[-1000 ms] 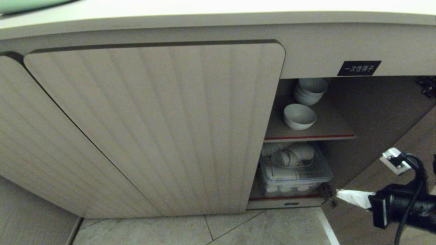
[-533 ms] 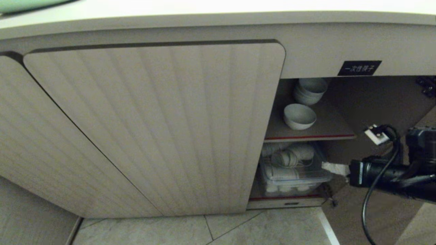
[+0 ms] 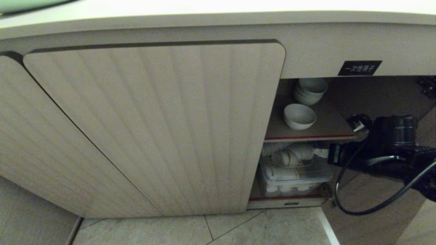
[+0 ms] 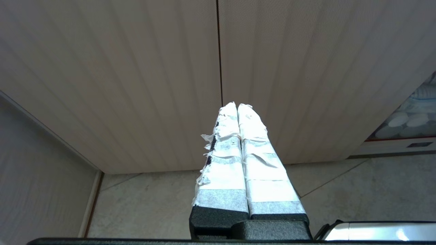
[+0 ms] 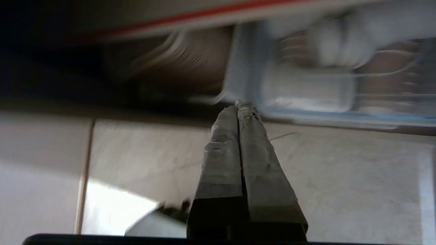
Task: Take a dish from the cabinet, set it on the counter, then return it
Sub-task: Take the bowl from the cabinet
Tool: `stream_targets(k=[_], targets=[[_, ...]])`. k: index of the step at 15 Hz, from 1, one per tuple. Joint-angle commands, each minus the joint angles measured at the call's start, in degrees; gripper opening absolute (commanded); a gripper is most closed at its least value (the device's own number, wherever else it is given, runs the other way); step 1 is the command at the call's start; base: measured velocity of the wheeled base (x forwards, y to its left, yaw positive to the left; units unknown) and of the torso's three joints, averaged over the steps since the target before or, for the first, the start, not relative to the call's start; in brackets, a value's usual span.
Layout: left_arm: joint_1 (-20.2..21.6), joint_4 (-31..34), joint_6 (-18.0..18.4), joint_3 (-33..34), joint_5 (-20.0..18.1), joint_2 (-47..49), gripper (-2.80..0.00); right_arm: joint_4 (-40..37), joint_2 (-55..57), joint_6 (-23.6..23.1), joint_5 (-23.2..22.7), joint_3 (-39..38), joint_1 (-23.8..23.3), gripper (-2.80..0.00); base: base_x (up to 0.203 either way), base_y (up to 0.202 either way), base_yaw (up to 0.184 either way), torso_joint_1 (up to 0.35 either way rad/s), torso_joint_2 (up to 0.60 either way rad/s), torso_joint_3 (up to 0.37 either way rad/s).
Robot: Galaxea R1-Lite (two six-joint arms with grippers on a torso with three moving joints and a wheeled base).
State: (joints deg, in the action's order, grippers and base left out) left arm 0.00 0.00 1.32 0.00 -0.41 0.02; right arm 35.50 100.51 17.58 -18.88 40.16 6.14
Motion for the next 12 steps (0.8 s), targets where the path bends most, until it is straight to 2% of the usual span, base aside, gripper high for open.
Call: stream_targets(k=[1,4,7,12], targets=[[0.0,0.0,-0.1,0.0,0.0,0.0,-2.80,0.2,2.8,1.5,1.6,2.7,0.4,-2.80,0.000,0.000,0.000,0.000,0.00,0.000],[0.0,0.0,0.0,0.0,0.0,0.0,-2.80,-0.5,4.5,6.1,5.8,7.6,1.4,-2.80,0.000,0.000,0.000,0.000,0.00,0.000],[0.0,0.0,-0.1,0.0,0.0,0.0,-2.80,-0.5,5.1,6.3,8.5,8.3,2.6,-2.80,0.000,0.000,0.000,0.000,0.00,0.000],[0.0,0.0,0.0,0.0,0.0,0.0,-2.80,-0.3,4.8,5.8,10.2,8.5,2.6,-2.80,0.000,0.000,0.000,0.000,0.00,0.000]])
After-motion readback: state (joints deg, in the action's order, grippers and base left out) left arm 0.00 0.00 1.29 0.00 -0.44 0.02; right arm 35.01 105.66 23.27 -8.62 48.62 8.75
